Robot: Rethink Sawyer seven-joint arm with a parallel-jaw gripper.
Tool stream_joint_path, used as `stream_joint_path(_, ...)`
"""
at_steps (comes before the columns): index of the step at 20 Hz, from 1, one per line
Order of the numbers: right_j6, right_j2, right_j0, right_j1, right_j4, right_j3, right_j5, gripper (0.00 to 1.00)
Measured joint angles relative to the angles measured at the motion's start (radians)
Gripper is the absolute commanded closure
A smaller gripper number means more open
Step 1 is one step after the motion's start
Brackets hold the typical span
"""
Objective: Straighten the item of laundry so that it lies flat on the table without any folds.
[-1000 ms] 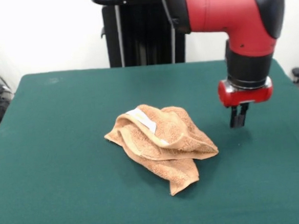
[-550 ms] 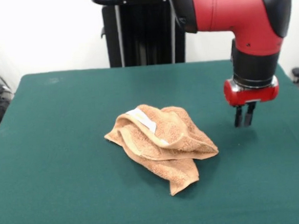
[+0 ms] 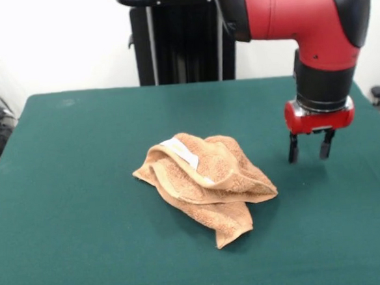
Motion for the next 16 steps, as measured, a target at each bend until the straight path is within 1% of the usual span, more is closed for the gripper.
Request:
stream_joint_path(11,0.0,0.0,-0.027,-0.009,0.0,-0.001,0.001,0.0)
stream_joint_path(16,0.0,-0.009,-0.048,-0.009,0.0,-0.03,0.047,0.0)
